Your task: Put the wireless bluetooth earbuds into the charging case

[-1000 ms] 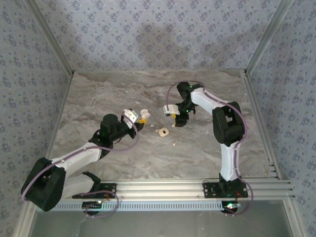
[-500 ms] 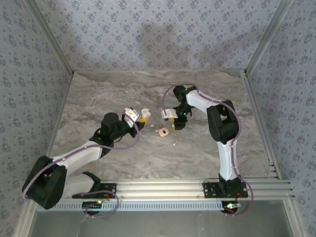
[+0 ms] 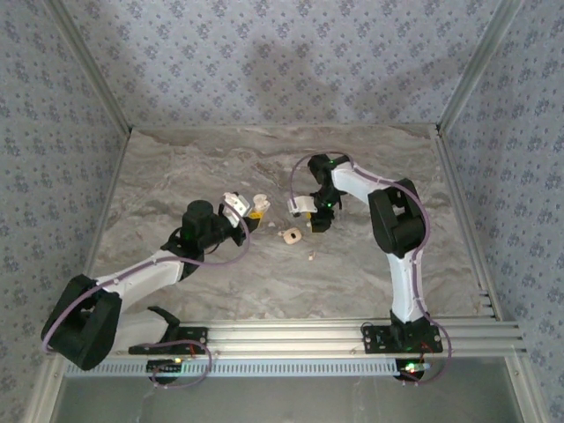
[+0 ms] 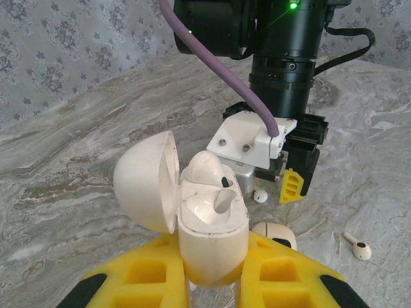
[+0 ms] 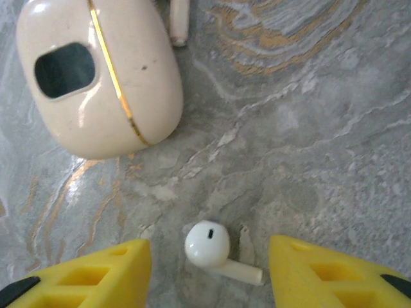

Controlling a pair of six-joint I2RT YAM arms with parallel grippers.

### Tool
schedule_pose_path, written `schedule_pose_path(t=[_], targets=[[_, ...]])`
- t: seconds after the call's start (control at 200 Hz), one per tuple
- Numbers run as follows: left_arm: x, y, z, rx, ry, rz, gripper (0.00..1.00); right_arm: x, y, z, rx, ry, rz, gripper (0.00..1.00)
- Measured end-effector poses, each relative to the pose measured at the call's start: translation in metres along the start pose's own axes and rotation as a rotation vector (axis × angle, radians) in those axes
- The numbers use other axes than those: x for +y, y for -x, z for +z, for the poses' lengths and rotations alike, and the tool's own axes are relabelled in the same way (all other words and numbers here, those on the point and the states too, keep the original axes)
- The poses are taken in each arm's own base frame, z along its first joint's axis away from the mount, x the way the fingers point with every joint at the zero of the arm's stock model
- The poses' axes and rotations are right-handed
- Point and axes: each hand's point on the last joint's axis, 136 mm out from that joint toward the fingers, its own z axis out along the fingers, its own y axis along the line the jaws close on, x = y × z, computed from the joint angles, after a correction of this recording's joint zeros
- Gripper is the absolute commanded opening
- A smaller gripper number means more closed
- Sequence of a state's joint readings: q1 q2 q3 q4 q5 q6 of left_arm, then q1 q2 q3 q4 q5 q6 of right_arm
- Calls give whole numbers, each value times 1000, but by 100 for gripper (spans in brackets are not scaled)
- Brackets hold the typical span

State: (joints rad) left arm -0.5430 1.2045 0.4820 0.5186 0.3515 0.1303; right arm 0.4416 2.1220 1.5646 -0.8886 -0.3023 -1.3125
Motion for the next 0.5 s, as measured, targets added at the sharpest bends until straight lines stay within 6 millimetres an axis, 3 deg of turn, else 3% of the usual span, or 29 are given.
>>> schedule_pose_path(t=[0.28,0.5], targets=[[0,0,0,-1,-1,0,18,19,-11,-3,59,15,42,48],[0,1,0,-1,-3,0,18,30,-5,-7,88,24,51,48]])
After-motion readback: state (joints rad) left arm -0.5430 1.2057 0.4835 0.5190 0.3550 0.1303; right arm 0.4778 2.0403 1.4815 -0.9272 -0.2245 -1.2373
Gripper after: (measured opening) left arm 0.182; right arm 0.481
